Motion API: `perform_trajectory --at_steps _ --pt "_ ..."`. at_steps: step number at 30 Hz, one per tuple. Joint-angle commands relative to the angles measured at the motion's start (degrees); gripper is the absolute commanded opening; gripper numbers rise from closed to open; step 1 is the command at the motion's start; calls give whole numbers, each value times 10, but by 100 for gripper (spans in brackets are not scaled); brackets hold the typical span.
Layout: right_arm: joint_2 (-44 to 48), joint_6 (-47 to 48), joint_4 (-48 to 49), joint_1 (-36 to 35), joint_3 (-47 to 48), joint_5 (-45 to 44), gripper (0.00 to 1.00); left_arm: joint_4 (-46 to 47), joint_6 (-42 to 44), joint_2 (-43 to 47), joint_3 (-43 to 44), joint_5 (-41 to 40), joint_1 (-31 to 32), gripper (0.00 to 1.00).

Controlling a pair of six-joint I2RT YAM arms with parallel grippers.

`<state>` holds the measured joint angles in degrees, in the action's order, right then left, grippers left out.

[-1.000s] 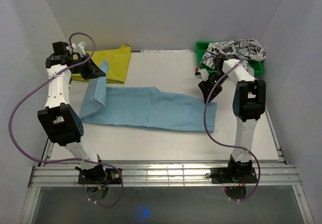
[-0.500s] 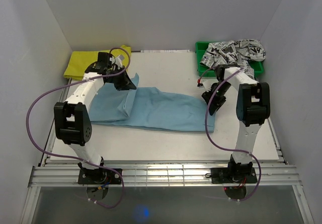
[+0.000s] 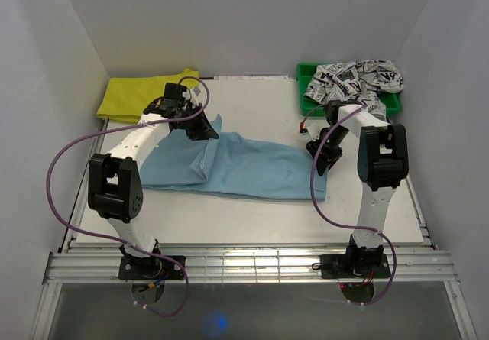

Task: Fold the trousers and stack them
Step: Fold the trousers

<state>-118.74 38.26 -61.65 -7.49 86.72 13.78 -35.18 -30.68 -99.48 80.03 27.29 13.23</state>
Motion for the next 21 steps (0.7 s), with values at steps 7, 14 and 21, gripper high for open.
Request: perform_trajectory --at_steps 7,14,21 --pt "3 -2 6 -9 -11 5 48 20 -52 2 -32 -34 37 0" --pt "1 1 -1 -9 -1 7 50 48 -55 -51 -23 -28 50 50" --pt "7 6 -15 -8 35 8 52 43 -5 -29 25 -9 48 87"
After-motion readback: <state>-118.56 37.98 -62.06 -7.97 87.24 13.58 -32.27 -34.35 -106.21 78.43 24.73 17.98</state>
